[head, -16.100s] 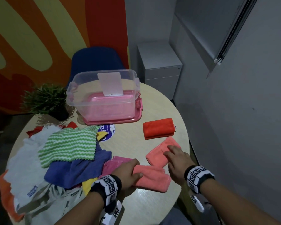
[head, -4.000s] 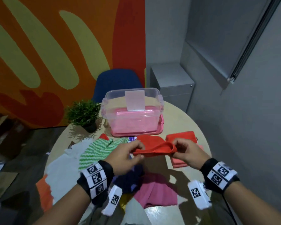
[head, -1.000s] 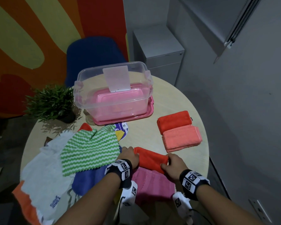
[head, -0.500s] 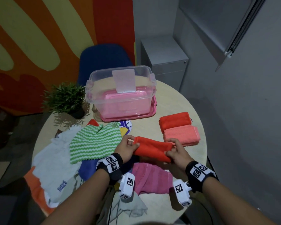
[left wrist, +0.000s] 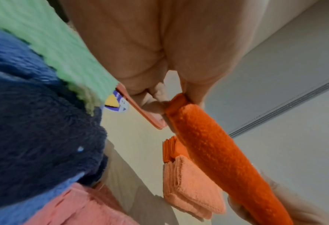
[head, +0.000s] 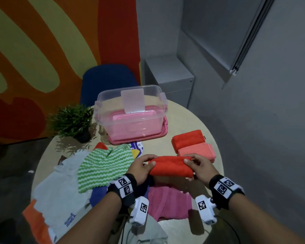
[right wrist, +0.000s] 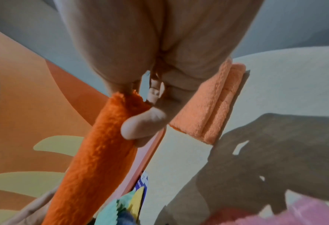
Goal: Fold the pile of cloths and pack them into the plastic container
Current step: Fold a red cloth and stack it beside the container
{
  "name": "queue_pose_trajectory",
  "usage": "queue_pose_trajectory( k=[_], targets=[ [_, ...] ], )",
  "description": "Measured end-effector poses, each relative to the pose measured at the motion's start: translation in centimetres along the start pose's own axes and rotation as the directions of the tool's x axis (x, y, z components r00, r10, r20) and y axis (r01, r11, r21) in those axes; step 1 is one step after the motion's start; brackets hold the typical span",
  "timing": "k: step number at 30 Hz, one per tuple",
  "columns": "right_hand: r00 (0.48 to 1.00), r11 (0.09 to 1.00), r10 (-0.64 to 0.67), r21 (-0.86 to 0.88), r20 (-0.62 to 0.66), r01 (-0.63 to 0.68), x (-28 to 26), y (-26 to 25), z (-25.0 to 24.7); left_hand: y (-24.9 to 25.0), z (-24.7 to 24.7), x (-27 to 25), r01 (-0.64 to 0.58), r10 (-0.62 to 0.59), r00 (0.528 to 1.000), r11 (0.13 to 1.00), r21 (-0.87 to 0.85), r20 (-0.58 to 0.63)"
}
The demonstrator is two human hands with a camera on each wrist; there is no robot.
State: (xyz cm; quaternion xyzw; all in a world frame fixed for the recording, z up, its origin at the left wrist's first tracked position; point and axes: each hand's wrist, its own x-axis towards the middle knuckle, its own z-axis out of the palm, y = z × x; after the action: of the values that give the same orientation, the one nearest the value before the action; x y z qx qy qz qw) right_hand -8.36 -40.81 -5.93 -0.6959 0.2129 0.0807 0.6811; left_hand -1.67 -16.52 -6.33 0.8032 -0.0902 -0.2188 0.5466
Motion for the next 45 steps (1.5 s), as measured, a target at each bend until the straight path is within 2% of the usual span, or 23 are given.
queue_pose_trajectory(
  k=[3, 6, 9, 11, 15, 19, 25, 28, 33, 36, 38, 40, 43, 45],
  targets=[
    [0.999, 0.999, 0.029, -0.033, -0.035, -0.03, 1.5, -0.4, -1.8, 1.2, 1.2, 1.5, 0.06, -0.059, 0.998, 0.998, -0.026, 0.039],
    [0.997, 0.996, -0.005, -0.088, -0.074, -0.002, 3.5, -1.9, -3.8, 3.1, 2.6, 3.4, 0.113, -0.112, 0.993, 0.993, -0.037, 0.033],
    [0.993, 0.988, -0.03, -0.154, -0.11, 0.013, 6.1, -3.0, -6.3, 5.2, 4.0, 6.1, 0.081, -0.081, 0.996, 0.997, -0.005, 0.033],
    [0.988, 0.965, -0.073, -0.26, -0.132, 0.037, 8.3, -3.4, -8.0, 5.8, 4.9, 8.3, 0.054, -0.054, 0.999, 0.997, 0.053, -0.003],
    [0.984, 0.915, -0.126, -0.398, -0.127, 0.066, 12.6, -3.6, -10.6, 5.6, 7.1, 11.9, 0.091, -0.079, 0.993, 0.984, 0.151, -0.086],
    [0.987, 0.891, -0.107, -0.452, -0.117, 0.043, 15.9, -3.0, -11.9, 5.1, 9.0, 14.0, 0.131, -0.111, 0.989, 0.965, 0.225, -0.101],
    [0.992, 0.883, -0.053, -0.468, -0.111, -0.006, 17.9, -1.9, -13.1, 3.8, 10.8, 15.4, 0.204, -0.184, 0.977, 0.955, 0.214, -0.108],
    [0.989, 0.85, -0.107, -0.526, -0.102, 0.037, 18.3, -1.5, -13.4, 3.5, 11.2, 15.8, 0.203, -0.175, 0.974, 0.957, 0.208, -0.144],
    [0.955, 0.725, -0.296, -0.644, 0.026, 0.243, 18.3, -1.0, -13.3, 3.0, 11.4, 16.4, 0.172, -0.133, 0.98, 0.936, 0.307, -0.145],
    [0.921, 0.556, -0.343, -0.751, 0.182, 0.355, 18.1, -0.2, -13.7, 2.4, 11.7, 16.7, 0.076, -0.034, 0.995, 0.874, 0.48, -0.096],
    [0.915, 0.402, -0.303, -0.835, 0.266, 0.376, 18.0, -0.1, -13.8, 2.0, 12.1, 16.8, 0.054, -0.032, 0.998, 0.768, 0.638, -0.046],
    [0.922, 0.28, -0.245, -0.889, 0.3, 0.363, 17.8, -0.3, -13.8, 2.0, 12.3, 16.7, 0.069, -0.096, 0.995, 0.673, 0.736, -0.006],
    [0.957, 0.232, -0.124, -0.931, 0.261, 0.284, 17.6, -0.3, -13.7, 2.0, 12.7, 16.7, 0.091, -0.176, 0.984, 0.611, 0.786, 0.022],
    [0.967, 0.227, -0.091, -0.94, 0.239, 0.254, 17.3, -0.2, -13.3, 1.9, 12.8, 16.9, 0.115, -0.222, 0.975, 0.607, 0.786, 0.028]
  ],
)
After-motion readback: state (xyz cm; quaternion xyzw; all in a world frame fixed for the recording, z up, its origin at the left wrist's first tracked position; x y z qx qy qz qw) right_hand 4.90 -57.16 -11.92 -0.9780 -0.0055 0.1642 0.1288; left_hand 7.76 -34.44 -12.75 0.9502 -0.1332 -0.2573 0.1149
